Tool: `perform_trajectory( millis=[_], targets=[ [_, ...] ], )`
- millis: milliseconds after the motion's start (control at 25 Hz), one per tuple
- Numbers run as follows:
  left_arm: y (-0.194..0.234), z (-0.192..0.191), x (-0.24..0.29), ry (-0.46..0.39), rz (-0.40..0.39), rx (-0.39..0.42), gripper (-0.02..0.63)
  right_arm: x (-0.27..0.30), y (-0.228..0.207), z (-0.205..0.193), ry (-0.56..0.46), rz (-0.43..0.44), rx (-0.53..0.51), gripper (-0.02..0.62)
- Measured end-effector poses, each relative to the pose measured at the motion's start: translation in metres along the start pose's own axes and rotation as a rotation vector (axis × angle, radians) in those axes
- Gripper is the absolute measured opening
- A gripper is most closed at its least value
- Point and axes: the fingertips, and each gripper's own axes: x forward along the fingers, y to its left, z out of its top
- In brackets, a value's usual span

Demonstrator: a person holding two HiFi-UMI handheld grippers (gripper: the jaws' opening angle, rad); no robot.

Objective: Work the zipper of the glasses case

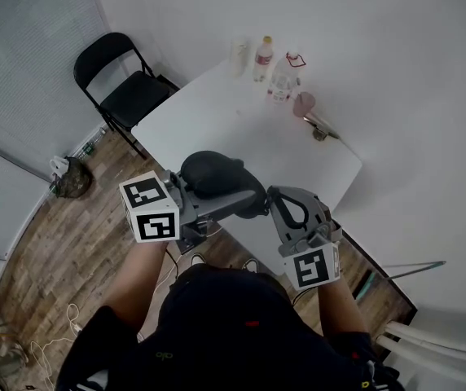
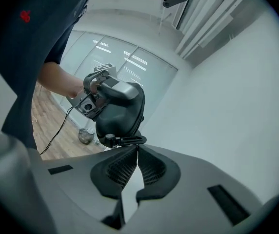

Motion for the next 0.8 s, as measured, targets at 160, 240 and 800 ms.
perform_trajectory(
  millis=[160,240,800],
  targets=[
    [-0.001,-0.008,-0.001,0.078,-0.041,0.016,0.285,0.002,0.006,0.001,-0.008,0.035,-0.059,0.018],
    [-0.006,-0.017,-0.002,0.143,-0.073,0.028,0.285,0.001,0.011,0.006,-0.016,0.049,-0.088,0.018],
    [-0.012,-0.084,0.006,0.482,-0.100,0.135,0.285,0.006,0.019,0.010,-0.011,0.091,-0.161,0.018]
  ],
)
